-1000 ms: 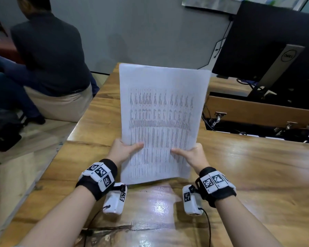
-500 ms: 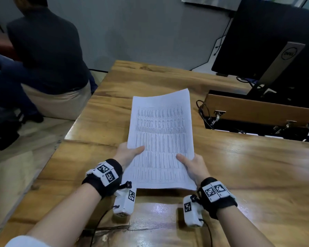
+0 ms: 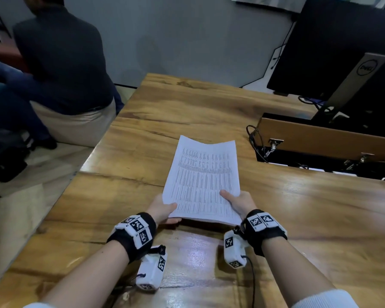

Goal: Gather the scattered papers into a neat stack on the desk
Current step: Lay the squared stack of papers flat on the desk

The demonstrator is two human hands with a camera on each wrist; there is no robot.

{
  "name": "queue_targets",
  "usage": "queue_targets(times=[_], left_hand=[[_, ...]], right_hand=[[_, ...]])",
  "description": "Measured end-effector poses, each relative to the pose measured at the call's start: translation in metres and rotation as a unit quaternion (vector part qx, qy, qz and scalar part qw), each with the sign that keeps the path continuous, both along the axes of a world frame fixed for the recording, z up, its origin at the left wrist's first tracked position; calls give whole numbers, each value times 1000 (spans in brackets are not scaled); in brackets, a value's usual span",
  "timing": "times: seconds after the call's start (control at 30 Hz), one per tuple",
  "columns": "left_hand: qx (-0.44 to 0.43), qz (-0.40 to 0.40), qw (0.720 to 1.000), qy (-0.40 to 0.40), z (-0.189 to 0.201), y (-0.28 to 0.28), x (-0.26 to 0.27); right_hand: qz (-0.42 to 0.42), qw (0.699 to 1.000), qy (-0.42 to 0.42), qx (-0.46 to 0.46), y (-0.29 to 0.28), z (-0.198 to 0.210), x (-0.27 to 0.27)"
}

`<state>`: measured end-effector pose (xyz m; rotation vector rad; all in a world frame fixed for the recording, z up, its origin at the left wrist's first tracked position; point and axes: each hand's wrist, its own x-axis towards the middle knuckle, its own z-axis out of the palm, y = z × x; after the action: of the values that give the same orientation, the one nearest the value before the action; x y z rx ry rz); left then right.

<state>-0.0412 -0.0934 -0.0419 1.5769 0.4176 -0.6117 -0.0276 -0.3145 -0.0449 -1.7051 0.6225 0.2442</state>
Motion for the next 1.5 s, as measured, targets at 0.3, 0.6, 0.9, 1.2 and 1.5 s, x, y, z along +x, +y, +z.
queue_targets(times=[0.3,0.6,0.9,1.2,1.5], left_hand=[[-1,35,999,11,-15,-28,20],[-18,11,998,53,-13,-48,46],[87,-14,995,-40,-12,-57,64],[163,-9,983,-81,-24,-62,75],[170,-18,981,-91,-23,-64,75]], right_hand=[[66,992,104,-37,-21,1,-15],[21,994,42,-95,-41,5,2],[17,992,47,-114,-60,-3,27],[49,980,85,-171,-74,-17,36],[23,974,58,-220,-75,-20,35]])
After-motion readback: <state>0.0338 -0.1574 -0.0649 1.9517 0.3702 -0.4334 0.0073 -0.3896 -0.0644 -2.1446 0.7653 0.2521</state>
